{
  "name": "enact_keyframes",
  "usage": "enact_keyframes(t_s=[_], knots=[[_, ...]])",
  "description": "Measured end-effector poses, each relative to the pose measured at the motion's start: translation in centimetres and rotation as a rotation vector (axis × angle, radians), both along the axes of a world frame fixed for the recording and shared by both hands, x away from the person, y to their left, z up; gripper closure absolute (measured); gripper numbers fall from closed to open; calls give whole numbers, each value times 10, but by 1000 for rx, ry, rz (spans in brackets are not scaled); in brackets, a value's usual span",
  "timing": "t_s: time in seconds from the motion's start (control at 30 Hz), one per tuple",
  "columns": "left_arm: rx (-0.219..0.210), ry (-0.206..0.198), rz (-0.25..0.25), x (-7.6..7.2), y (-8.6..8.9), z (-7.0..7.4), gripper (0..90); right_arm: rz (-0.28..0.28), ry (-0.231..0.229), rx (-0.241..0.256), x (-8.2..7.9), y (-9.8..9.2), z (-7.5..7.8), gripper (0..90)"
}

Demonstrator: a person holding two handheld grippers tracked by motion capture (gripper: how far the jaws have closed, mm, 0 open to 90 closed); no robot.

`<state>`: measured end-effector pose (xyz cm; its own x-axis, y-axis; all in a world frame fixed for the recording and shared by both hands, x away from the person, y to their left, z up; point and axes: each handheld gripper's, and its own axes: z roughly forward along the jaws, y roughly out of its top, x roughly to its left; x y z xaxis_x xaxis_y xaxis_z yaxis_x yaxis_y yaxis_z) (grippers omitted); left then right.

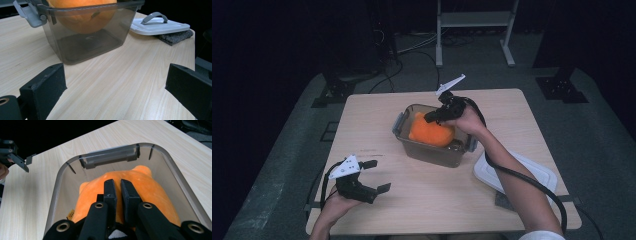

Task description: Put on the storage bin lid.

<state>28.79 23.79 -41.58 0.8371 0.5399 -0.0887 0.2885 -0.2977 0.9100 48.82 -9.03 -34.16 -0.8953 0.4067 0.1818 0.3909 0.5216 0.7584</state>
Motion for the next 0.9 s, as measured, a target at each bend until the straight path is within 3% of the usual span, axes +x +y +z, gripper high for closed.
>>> enact_keyframes(t_s=[0.9], knots=[[-1, -5, 1, 0, 0, 0, 23, 30, 39, -51, 0, 14, -14, 819]])
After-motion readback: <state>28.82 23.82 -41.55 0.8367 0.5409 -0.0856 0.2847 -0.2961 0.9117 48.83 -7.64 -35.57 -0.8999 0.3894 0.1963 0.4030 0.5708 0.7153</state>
